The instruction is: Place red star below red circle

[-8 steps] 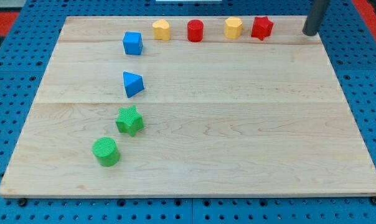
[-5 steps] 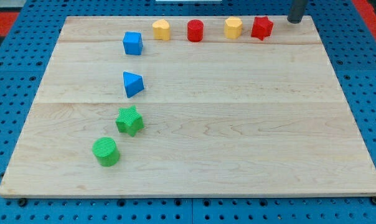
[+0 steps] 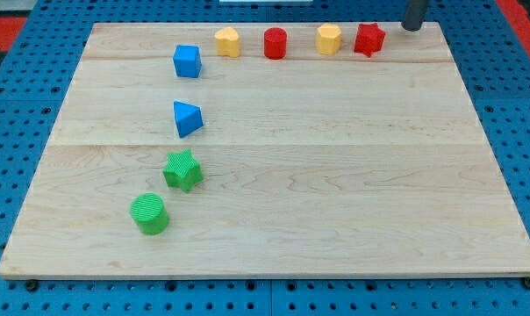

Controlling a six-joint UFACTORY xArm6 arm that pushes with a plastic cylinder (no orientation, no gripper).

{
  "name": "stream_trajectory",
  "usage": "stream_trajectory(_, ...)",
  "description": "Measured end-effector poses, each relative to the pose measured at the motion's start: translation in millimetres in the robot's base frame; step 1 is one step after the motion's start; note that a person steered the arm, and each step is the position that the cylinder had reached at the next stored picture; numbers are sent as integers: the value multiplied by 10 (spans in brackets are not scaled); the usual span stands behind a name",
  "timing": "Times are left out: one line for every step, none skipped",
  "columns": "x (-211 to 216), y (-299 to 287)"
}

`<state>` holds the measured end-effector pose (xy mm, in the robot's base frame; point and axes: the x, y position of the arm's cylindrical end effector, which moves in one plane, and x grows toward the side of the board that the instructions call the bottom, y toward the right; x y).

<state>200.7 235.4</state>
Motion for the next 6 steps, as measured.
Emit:
stream_trajectory(-1, -272)
stream_trajectory(1, -570)
stream_trajectory(111, -610)
stream_trajectory(222, -610)
stream_trajectory(539, -870)
stream_trajectory(909, -1307)
